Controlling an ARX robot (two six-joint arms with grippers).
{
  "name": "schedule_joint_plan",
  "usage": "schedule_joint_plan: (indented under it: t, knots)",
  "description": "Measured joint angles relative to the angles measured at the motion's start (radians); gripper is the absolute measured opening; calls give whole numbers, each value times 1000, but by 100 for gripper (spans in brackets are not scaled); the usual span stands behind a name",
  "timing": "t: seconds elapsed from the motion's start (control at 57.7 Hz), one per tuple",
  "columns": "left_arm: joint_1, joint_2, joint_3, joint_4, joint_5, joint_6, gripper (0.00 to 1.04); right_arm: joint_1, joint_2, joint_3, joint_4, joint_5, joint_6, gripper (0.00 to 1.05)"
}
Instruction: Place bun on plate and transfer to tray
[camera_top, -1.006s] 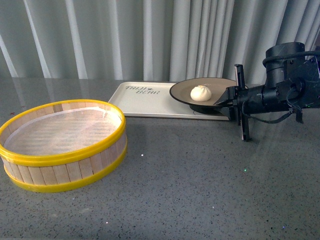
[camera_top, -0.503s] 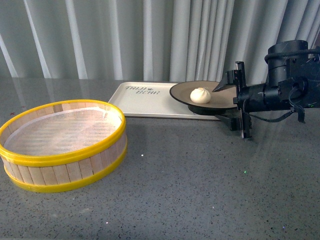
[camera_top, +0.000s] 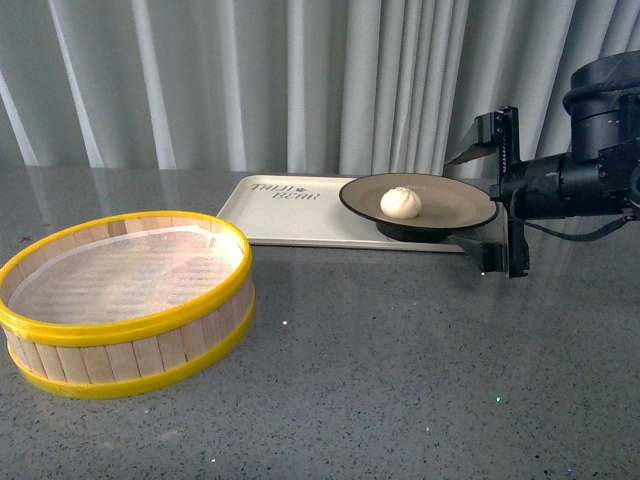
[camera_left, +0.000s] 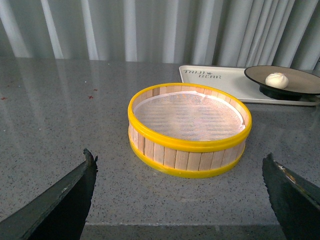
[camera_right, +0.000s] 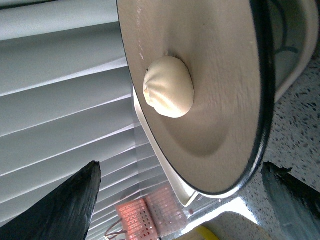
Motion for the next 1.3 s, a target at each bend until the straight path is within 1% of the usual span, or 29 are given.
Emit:
schedule_joint_plan:
  t: [0.052,0.156,0.225,0.243,0.26,0.295,0.347,0.433,0.468,0.485,0.52,0.537,0.555,0.572,0.589,0.624,0.641,0.676,0.711,0.745,0.884,0.901,0.936,1.058,1.248,1.3]
  knots:
    - [0,0,0,0,0,0,98,1,-32,-39,8,19,-5,96]
    - [0,0,0,0,0,0,98,1,-141,-156,27,80,-65,96]
    - [0,0,0,0,0,0,98,5,-248,-258,29,138,-164,96]
    - [0,0,0,0,0,0,98,7,-284,-291,26,159,-214,96]
    - [0,0,0,0,0,0,98,8,-300,-307,25,164,-225,96]
    - [0,0,0,0,0,0,98,11,-362,-366,20,204,-312,96]
    - [0,0,0,0,0,0,98,14,-407,-398,19,208,-403,96]
    - [0,-1,0,0,0,0,98,16,-430,-403,22,217,-487,96]
    - [0,-1,0,0,0,0,98,23,-427,-430,96,280,-575,93]
    - [0,0,0,0,0,0,98,26,-427,-462,180,338,-628,89]
    - [0,0,0,0,-1,0,98,30,-427,-533,336,441,-808,82]
    - [0,0,0,0,0,0,98,30,-427,-550,370,457,-827,81]
    - [0,0,0,0,0,0,98,30,-431,-590,435,479,-932,77]
    - [0,-1,0,0,0,0,98,30,-438,-627,491,490,-992,73]
    - [0,0,0,0,-2,0,98,29,-442,-645,515,494,-1030,72]
    - [0,0,0,0,-2,0,98,26,-468,-714,593,497,-1175,64]
    - [0,0,0,0,-2,0,98,25,-476,-730,608,497,-1223,63]
    - [0,0,0,0,-2,0,98,19,-524,-800,657,496,-1339,54]
    - [0,0,0,0,-1,0,98,12,-576,-859,685,494,-1420,45]
    - [0,0,0,0,-1,0,98,5,-620,-911,704,491,-1469,36]
    - [0,0,0,0,-1,0,98,-11,-753,-1106,735,468,-1538,1]
    - [0,0,0,0,-1,0,98,-13,-766,-1122,737,468,-1539,2]
    - [0,0,0,0,-1,0,98,-40,-809,-1166,737,424,-1544,2]
    - [0,0,0,0,-2,0,98,-65,-895,-1239,735,424,-1545,2]
    - [0,0,0,0,0,0,98,-66,-1024,-1334,696,422,-1547,2]
    - [0,0,0,0,-1,0,98,-66,-1031,-1369,742,420,-1547,2]
